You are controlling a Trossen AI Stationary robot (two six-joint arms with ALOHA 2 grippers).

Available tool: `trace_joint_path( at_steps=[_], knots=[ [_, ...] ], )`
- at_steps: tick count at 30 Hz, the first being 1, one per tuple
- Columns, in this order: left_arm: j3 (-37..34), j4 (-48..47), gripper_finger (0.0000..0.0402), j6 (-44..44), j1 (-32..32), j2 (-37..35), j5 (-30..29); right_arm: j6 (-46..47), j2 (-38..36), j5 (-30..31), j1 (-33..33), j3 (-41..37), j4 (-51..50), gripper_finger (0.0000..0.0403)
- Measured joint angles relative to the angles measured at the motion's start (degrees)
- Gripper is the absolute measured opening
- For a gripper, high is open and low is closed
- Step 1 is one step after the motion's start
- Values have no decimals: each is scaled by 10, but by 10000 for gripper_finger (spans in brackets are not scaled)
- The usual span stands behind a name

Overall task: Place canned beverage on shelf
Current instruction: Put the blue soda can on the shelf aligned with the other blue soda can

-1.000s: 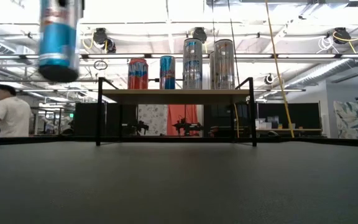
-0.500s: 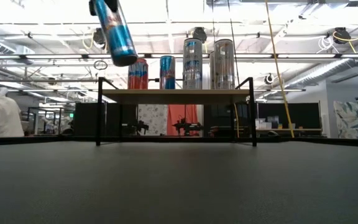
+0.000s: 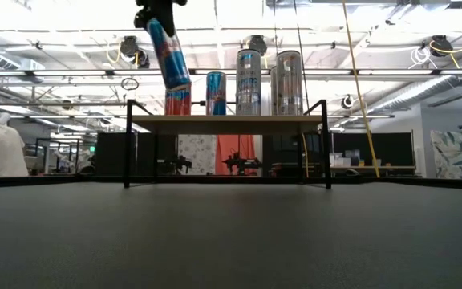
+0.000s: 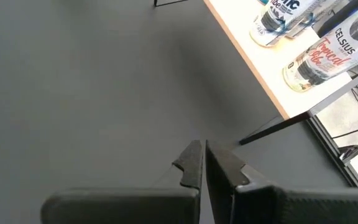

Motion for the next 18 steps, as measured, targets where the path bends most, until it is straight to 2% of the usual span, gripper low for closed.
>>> trace_joint_path(
  at_steps=[8,18],
  knots=[
    [88,-13,230,15,26,64,4,1,0,0,0,0,0,0],
    [96,-14,231,41,65,75,-18,10,0,-3,-3,0,0,0]
  ],
)
